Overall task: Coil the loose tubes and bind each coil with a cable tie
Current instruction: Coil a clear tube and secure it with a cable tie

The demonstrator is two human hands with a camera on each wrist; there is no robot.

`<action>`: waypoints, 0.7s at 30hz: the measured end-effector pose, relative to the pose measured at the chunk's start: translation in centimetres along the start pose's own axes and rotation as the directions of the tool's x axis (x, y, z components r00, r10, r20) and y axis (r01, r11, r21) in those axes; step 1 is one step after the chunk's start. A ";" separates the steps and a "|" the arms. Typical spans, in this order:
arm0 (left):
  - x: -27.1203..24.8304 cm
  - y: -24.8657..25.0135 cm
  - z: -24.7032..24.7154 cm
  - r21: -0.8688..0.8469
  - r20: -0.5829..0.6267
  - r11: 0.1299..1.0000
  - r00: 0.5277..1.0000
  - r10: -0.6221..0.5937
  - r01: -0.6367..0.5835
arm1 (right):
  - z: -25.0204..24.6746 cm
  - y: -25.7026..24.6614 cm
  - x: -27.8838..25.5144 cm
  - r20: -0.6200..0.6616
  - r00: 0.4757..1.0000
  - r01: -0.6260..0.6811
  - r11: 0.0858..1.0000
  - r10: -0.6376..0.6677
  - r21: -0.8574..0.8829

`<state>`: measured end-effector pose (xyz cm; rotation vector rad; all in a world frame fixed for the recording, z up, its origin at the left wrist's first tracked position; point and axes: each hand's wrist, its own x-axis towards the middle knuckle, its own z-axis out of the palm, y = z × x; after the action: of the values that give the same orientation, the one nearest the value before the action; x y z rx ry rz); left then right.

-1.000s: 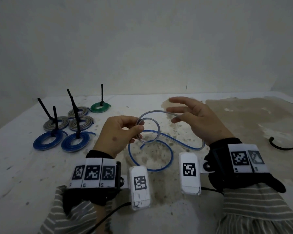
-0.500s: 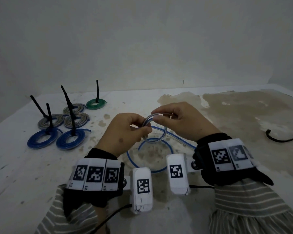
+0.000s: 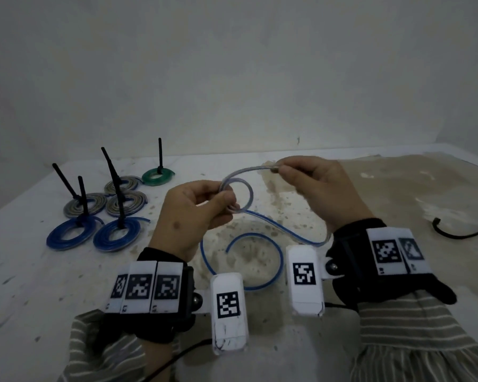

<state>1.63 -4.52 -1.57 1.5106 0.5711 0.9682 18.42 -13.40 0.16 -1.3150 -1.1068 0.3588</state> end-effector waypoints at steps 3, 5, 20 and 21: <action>0.2 0.0 0.3 -0.267 -0.080 0.962 0.994 -0.079 0.055 | 1.5 -0.1 -0.3 0.187 0.977 -0.108 0.994 0.104 0.012; 0.3 0.0 0.7 -0.386 -0.090 0.919 0.989 -0.120 0.077 | 2.4 -0.1 -0.6 0.270 0.953 -0.126 0.991 0.135 -0.047; -0.4 -0.4 1.3 0.055 0.052 0.951 0.950 -0.307 0.305 | 2.9 0.4 -0.7 0.254 0.962 -0.098 0.995 0.102 -0.031; -0.4 -0.2 1.1 0.088 0.051 0.959 0.960 -0.275 0.270 | 2.8 0.5 -0.8 0.269 0.958 -0.089 0.995 0.100 -0.052</action>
<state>2.36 -5.43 -1.80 1.4812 0.7586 0.6889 15.92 -12.22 -0.99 -1.3854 -1.2864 0.6051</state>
